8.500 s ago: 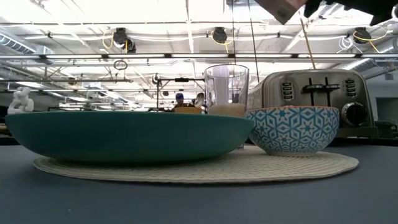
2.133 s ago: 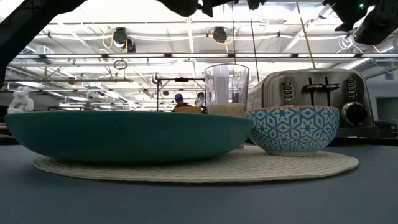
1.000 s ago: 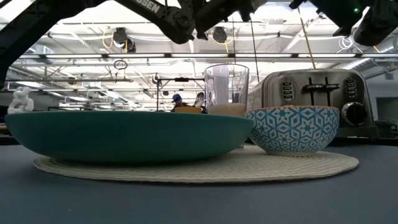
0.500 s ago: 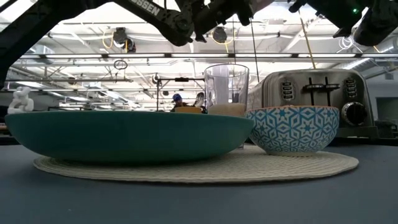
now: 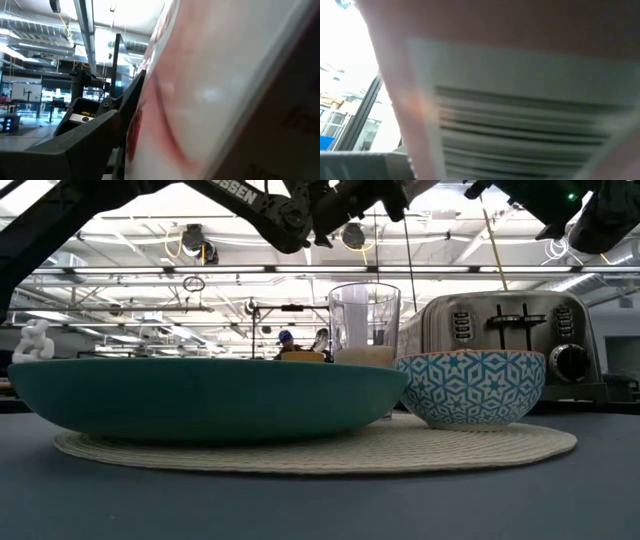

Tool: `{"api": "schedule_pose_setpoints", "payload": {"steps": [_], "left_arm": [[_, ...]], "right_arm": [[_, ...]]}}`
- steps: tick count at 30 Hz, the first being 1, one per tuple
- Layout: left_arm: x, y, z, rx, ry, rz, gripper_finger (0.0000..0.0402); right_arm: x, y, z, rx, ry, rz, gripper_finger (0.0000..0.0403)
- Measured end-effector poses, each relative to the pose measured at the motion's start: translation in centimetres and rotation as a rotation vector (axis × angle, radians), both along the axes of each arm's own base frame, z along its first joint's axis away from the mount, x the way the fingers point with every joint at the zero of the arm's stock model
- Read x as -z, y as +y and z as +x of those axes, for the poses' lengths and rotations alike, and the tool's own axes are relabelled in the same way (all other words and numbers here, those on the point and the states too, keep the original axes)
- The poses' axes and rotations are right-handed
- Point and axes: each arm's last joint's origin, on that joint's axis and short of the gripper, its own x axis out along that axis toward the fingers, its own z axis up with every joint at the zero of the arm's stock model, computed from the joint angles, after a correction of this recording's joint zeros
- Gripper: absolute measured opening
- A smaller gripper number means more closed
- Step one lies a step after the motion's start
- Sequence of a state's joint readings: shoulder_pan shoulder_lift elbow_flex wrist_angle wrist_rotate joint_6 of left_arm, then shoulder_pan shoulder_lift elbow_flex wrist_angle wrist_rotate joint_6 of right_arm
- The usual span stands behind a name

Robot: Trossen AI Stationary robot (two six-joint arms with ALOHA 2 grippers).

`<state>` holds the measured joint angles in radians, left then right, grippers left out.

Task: Arrange a breakfast setting
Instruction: Pour the cereal into the orange bowl

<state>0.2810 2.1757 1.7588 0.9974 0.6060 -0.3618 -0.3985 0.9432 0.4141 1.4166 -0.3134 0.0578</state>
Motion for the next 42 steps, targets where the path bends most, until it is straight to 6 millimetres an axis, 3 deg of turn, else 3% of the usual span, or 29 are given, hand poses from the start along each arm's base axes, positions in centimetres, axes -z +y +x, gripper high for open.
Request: {"api": "schedule_pose_setpoints", "payload": {"steps": [11, 21, 24, 42], "left_arm": [[-0.04, 0.03, -0.01, -0.013, -0.009, 0.015, 0.0387], [-0.07, 0.28, -0.07, -0.023, -0.011, 0.009, 0.0248], [-0.06, 0.49, -0.14, -0.017, -0.006, 0.002, 0.0223], [-0.06, 0.61, -0.17, -0.011, 0.0, -0.01, 0.0225]], "right_arm": [[0.02, -0.01, 0.02, -0.001, 0.004, 0.001, 0.0233], [0.08, -0.04, 0.08, 0.005, 0.011, 0.004, 0.0233], [0.11, -0.05, 0.1, 0.003, 0.015, 0.007, 0.0233], [0.18, -0.08, 0.16, -0.023, 0.026, 0.039, 0.0236]]}}
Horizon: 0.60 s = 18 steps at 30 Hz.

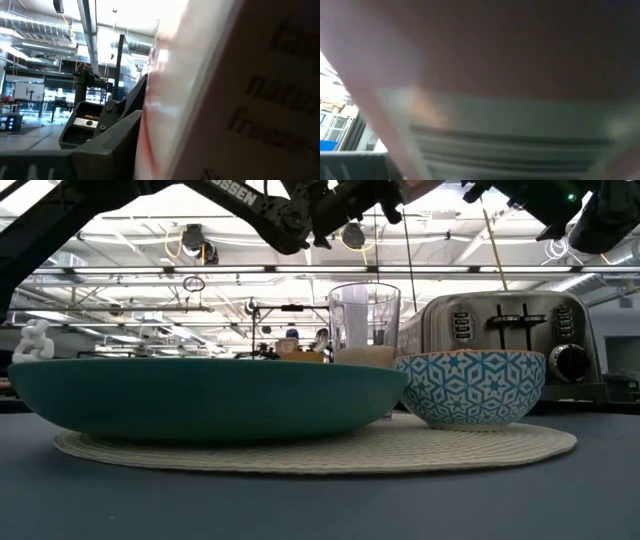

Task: Arrange a breakfast setting
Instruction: Pour the cereal into the orange bowl

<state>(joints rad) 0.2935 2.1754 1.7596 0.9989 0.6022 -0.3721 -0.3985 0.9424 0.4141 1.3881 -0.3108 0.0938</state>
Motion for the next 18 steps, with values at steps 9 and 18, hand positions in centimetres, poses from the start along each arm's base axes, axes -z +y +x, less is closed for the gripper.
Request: {"api": "schedule_pose_setpoints", "payload": {"steps": [9, 18], "left_arm": [[0.0, 1.5, -0.6, 0.071, 0.038, -0.027, 0.0225], [-1.0, 3.0, -2.0, 0.167, 0.016, -0.055, 0.0225]], "right_arm": [[0.1, 0.0, 0.1, -0.015, 0.024, 0.004, 0.0336], [0.3, 0.3, -0.5, 0.013, 0.156, 0.023, 0.0392]]}}
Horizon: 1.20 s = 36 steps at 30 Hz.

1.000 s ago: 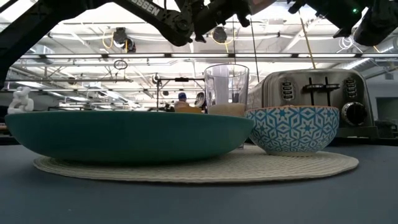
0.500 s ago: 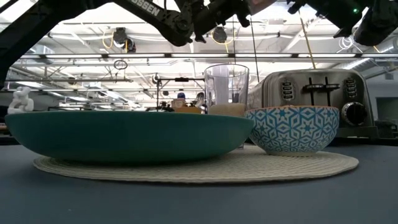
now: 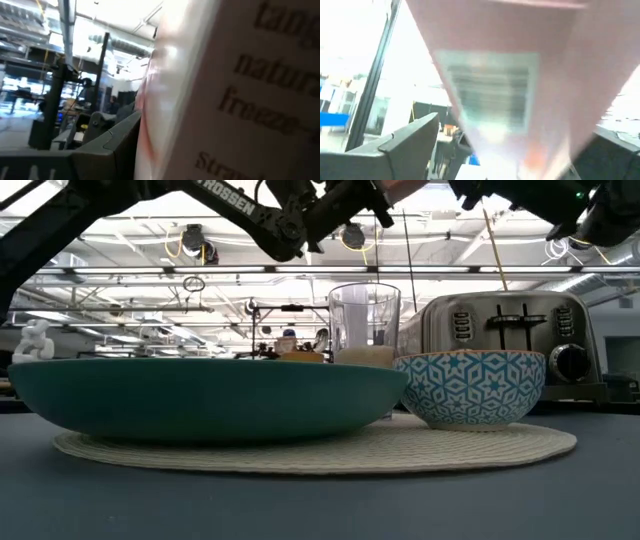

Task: Arrange a breakfast setting
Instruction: Pour the cereal into the orange bowl

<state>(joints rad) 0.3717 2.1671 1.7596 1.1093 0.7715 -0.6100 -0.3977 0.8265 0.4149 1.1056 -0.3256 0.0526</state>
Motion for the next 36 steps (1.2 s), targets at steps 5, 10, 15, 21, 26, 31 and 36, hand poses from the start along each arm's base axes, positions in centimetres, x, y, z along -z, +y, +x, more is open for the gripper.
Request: {"api": "schedule_pose_setpoints", "payload": {"steps": [5, 10, 15, 21, 26, 31, 36], "left_arm": [[-0.8, 0.6, -0.8, 0.013, -0.03, 0.004, 0.0225], [-1.2, 1.7, -1.5, -0.014, -0.043, -0.002, 0.0224], [-2.1, 2.3, -2.1, -0.056, -0.048, -0.021, 0.0205], [-2.6, 2.3, -1.9, -0.158, -0.026, -0.012, 0.0203], [-3.4, 1.9, -2.2, -0.167, -0.028, -0.002, 0.0202], [-4.6, 1.9, -2.9, -0.194, -0.017, -0.016, 0.0201], [-6.6, 1.4, -4.0, -0.295, 0.079, 0.022, 0.0201]], "right_arm": [[-0.3, 0.5, -1.2, 0.04, 0.037, -0.035, 0.0393], [-0.5, 0.9, -2.1, 0.041, 0.062, -0.029, 0.0393], [-0.4, 1.0, -2.4, 0.042, 0.078, -0.022, 0.0393], [-0.4, 1.0, -2.4, 0.045, 0.079, -0.025, 0.0393], [-0.4, 1.0, -2.4, 0.045, 0.08, -0.024, 0.0393], [-0.4, 1.0, -2.4, 0.046, 0.078, -0.024, 0.0393], [-0.4, 0.9, -2.4, 0.047, 0.078, -0.024, 0.0393]]}}
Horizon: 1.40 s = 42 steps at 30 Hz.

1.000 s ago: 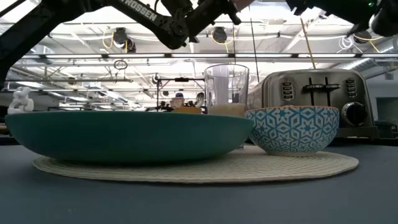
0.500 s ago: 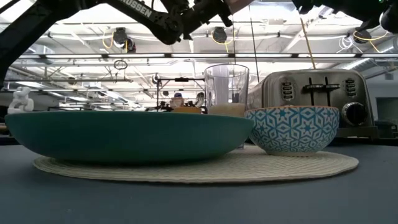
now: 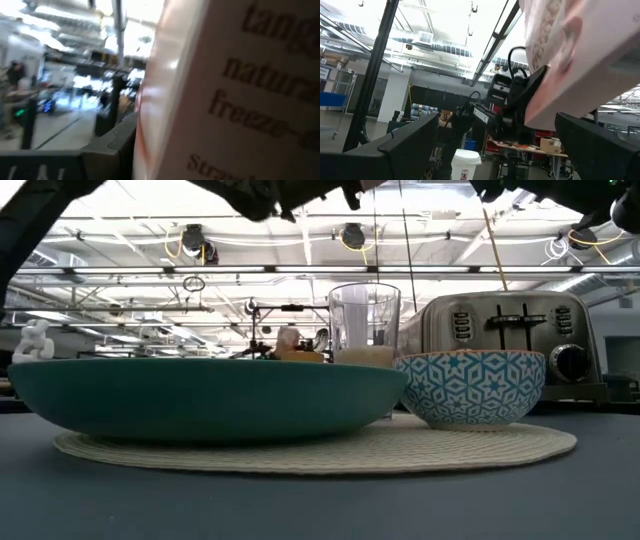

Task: Arrange a breakfast setting
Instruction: Pour the cereal into the orange bowl

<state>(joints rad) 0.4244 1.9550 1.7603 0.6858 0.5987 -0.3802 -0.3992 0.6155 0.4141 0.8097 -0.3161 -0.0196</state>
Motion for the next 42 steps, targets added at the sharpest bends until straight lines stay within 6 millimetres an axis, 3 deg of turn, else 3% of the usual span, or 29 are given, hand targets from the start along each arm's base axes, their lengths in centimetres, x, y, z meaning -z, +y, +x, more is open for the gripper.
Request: {"api": "schedule_pose_setpoints", "payload": {"steps": [12, 21, 30, 34, 42], "left_arm": [[-4.9, -3.8, -4.8, -0.188, 0.227, 0.087, 0.02], [-5.2, -7.0, -7.1, -0.187, 0.454, 0.075, 0.02], [-4.2, -9.1, -6.5, -0.131, 0.535, 0.111, 0.02], [-3.7, -9.6, -6.3, -0.187, 0.559, 0.111, 0.02], [-4.5, -10.4, -8.6, -0.301, 0.644, 0.099, 0.02]], "right_arm": [[0.0, 0.0, 0.0, 0.0, 0.0, 0.0, 0.0393], [0.0, 0.0, 0.0, 0.0, -0.001, 0.0, 0.0393], [0.0, 0.0, 0.0, -0.003, 0.0, 0.006, 0.0393], [0.0, 0.0, 0.0, -0.003, 0.0, 0.006, 0.0393], [0.0, 0.0, 0.0, -0.003, 0.0, 0.007, 0.0393]]}}
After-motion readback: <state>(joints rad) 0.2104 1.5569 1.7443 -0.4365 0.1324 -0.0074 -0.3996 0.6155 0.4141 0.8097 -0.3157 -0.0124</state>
